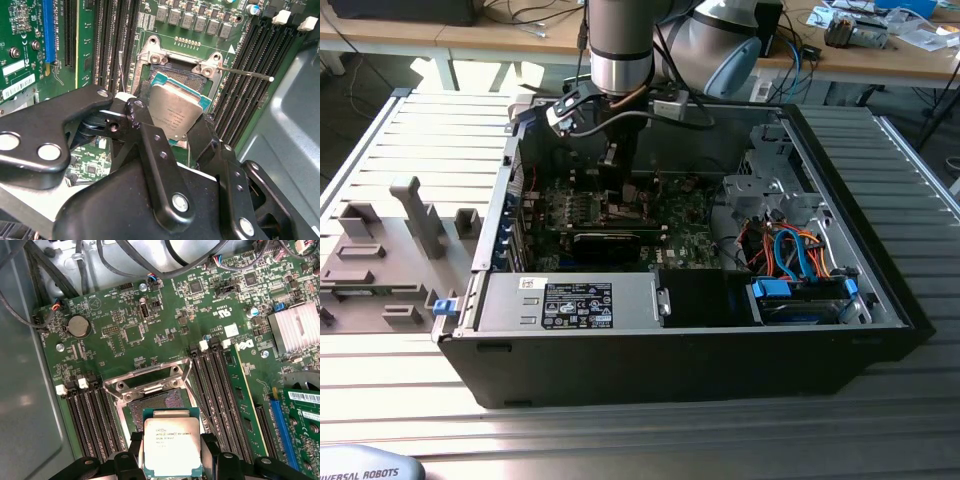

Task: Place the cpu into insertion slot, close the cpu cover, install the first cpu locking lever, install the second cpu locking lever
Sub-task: 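Place the cpu into insertion slot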

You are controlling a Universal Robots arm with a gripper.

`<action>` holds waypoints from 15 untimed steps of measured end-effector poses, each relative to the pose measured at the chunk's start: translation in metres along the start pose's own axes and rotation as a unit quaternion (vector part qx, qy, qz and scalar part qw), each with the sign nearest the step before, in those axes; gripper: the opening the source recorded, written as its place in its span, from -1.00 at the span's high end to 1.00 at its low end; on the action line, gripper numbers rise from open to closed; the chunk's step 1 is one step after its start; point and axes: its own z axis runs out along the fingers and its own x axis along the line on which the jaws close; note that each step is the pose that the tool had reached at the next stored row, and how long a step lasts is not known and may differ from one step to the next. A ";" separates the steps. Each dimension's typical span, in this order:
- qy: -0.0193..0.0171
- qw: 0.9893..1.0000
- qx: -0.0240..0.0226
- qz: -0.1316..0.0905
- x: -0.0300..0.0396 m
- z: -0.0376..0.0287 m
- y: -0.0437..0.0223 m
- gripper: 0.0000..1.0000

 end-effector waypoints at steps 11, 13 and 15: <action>0.000 1.000 0.000 0.004 0.0000 0.0005 0.0000 -0.08; 0.000 1.000 0.000 0.004 0.0000 0.0005 0.0000 -0.08; 0.000 1.000 0.000 0.005 0.0000 0.0006 0.0000 -0.08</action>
